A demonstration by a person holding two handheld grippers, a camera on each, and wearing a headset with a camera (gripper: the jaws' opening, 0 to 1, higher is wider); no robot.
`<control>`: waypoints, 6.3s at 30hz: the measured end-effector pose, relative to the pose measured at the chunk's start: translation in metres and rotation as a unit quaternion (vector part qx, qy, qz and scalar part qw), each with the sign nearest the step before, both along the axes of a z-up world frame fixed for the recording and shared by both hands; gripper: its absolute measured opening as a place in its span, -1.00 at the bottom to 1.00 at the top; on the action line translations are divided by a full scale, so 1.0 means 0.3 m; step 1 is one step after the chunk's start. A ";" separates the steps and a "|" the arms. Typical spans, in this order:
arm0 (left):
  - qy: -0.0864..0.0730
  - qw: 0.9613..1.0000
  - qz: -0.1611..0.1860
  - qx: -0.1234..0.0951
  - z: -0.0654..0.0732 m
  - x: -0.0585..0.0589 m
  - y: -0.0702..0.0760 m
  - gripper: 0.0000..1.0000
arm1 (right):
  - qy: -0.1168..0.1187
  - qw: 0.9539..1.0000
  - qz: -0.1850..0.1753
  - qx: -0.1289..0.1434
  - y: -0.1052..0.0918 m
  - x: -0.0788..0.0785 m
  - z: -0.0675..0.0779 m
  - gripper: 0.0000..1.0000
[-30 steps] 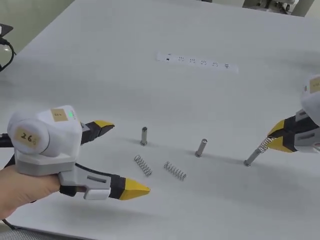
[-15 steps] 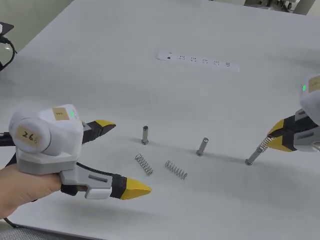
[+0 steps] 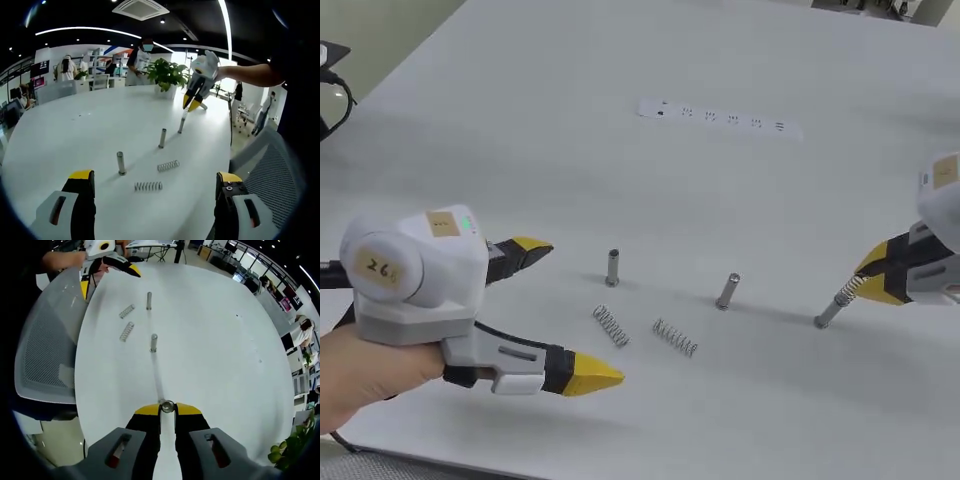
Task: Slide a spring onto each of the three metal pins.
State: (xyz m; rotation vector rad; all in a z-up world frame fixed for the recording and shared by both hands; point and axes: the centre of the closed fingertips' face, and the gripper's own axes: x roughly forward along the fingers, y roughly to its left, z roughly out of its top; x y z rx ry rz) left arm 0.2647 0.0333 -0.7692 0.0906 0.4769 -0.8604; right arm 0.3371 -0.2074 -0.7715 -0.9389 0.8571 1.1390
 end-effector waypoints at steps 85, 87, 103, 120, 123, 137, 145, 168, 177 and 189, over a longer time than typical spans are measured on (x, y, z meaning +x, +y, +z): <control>0.005 1.000 -0.001 0.010 -0.016 -0.001 0.015 0.95 | 0.040 0.999 -0.020 0.009 -0.022 0.005 -0.148 -0.76; 0.004 1.000 0.000 0.008 -0.014 0.000 0.014 0.95 | 0.038 0.999 -0.017 0.008 -0.023 0.006 -0.148 -0.75; 0.001 1.000 0.002 0.006 -0.003 0.007 0.018 0.96 | 0.033 0.999 -0.026 0.032 -0.003 0.009 -0.125 -0.57; -0.002 1.000 0.001 0.008 0.009 0.004 0.016 0.96 | 0.015 0.998 -0.035 0.055 0.012 0.003 -0.086 -0.25; -0.002 1.000 0.002 0.008 0.011 0.005 0.019 0.96 | 0.013 0.997 -0.040 0.063 0.018 -0.001 -0.078 -0.20; -0.001 1.000 -0.001 0.009 0.013 0.006 0.022 0.96 | -0.005 0.997 -0.026 0.074 0.036 -0.038 -0.026 -0.14; -0.002 1.000 0.001 0.011 0.023 0.007 0.032 0.96 | -0.009 0.996 -0.026 0.087 0.061 -0.056 0.007 -0.10; -0.001 1.000 0.005 0.012 0.034 0.009 0.040 0.96 | -0.011 0.986 -0.052 0.158 0.135 -0.120 0.061 -0.24; 0.000 1.000 0.008 0.013 0.031 0.008 0.051 0.96 | 0.005 0.983 -0.062 0.174 0.158 -0.151 0.031 -0.29; 0.002 1.000 0.008 0.014 0.021 0.007 0.054 0.96 | 0.031 0.978 -0.080 0.192 0.175 -0.196 -0.007 -0.38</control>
